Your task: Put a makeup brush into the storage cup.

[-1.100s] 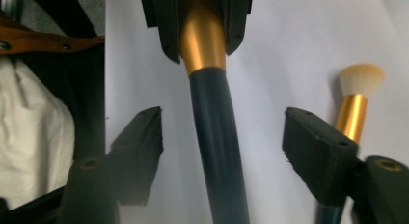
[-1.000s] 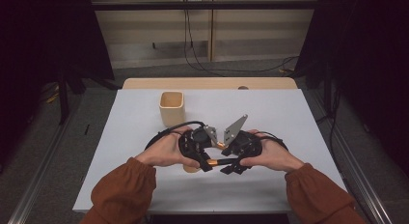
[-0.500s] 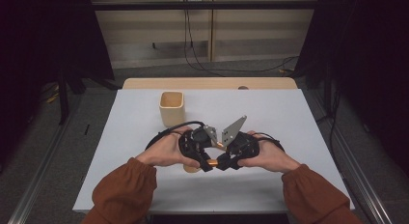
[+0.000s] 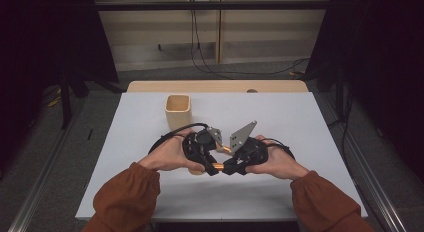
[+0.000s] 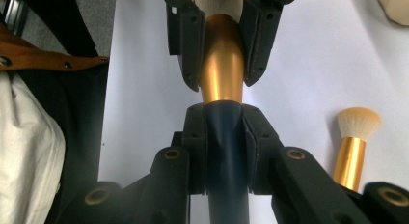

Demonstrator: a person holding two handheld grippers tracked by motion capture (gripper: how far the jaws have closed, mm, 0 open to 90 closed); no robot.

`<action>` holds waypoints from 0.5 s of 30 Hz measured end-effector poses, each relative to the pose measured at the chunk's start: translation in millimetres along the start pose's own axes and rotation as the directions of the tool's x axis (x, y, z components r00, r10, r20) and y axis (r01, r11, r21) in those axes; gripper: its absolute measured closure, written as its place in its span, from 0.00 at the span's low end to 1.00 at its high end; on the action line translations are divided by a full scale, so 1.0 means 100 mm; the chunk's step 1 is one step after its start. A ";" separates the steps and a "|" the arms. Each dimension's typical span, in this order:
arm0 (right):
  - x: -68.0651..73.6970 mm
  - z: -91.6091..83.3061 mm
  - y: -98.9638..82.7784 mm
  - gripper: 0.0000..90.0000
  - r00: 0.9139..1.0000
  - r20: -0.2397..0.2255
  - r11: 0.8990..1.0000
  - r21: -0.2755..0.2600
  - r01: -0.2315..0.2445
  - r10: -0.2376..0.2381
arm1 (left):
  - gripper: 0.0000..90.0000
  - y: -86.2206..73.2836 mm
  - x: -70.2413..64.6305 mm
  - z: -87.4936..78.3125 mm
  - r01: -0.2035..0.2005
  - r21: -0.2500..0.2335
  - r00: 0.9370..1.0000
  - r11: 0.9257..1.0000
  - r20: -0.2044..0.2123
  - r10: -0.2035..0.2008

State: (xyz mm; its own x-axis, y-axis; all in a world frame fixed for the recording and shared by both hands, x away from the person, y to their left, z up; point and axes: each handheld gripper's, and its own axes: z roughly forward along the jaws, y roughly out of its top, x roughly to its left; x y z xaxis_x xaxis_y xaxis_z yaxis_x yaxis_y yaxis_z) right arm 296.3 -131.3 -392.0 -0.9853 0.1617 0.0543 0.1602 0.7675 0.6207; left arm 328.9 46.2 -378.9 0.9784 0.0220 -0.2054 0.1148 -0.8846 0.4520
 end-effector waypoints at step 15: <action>-0.04 -0.04 -0.06 0.82 0.999 0.009 0.999 0.004 -0.049 0.049 | 0.32 -0.08 0.05 -0.04 0.083 -0.111 0.996 0.990 -0.034 -0.088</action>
State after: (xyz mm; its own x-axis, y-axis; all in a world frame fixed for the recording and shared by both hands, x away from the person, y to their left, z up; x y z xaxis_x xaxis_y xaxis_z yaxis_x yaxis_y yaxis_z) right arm 299.0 -139.5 -392.5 -0.9757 0.2048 0.0780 0.2088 0.7611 0.6141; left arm 333.7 55.7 -379.8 0.9699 0.1153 -0.2145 0.2143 -0.8226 0.5266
